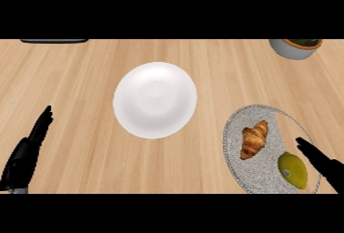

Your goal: Pick the lemon from the placemat and place it in the plate

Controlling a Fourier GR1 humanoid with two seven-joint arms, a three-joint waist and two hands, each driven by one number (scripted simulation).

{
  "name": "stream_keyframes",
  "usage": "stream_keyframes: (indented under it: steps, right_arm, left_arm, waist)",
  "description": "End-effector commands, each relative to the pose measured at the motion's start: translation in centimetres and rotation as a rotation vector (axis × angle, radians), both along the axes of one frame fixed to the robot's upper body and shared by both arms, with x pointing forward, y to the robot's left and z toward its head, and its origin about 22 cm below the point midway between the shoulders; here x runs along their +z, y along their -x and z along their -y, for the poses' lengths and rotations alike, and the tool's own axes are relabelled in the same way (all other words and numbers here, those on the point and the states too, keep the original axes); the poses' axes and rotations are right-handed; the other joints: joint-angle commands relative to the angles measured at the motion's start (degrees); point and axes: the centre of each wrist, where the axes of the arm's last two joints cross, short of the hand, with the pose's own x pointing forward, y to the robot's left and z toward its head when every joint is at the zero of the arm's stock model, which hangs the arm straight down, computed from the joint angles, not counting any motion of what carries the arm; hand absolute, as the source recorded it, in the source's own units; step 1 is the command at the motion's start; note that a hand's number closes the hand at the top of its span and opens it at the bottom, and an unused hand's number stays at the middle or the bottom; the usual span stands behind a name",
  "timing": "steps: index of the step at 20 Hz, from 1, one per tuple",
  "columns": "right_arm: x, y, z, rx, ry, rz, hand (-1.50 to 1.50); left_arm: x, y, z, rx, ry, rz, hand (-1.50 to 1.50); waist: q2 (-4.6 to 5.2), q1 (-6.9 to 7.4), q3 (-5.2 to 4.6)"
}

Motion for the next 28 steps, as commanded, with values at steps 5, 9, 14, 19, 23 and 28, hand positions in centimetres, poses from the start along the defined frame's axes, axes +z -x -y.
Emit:
stream_keyframes:
  steps: [5, 9, 14, 19, 23, 28]
  right_arm:
    - [-2.7, -1.7, -1.5, -0.009, -0.079, 0.082, 1.5]
    - [-2.7, -0.3, -1.9, -0.016, -0.039, 0.097, 1.5]
    - [4.2, -7.8, -2.8, 0.148, 0.241, 0.235, 1.5]
    - [13.9, -13.2, -3.2, 0.358, 0.682, 0.38, 1.5]
    - [16.3, -16.4, -4.5, 0.35, 0.79, 0.531, 1.5]
    - [18.1, -19.6, -5.2, 0.34, 0.782, 0.728, 1.5]
  left_arm:
    - [-0.4, 1.6, 1.2, -0.002, 0.007, -0.007, 0.0]
    - [0.9, 0.8, -0.6, 0.003, -0.015, 0.018, 0.0]
    - [0.4, -1.3, 1.2, -0.073, 0.013, 0.02, 0.0]
    - [1.3, -2.8, 3.4, -0.184, 0.009, 0.058, 0.0]
    - [1.5, -3.4, 4.2, -0.21, 0.011, 0.054, 0.0]
    - [1.3, -3.8, 5.3, -0.189, 0.01, 0.062, 0.0]
  waist:
    - [0.23, 0.95, 0.56]
    - [0.19, 0.64, 0.52]
    - [0.82, 4.21, 0.55]
    - [3.32, 13.15, 0.38]
    - [3.7, 13.12, 0.87]
    - [3.44, 11.21, 0.91]
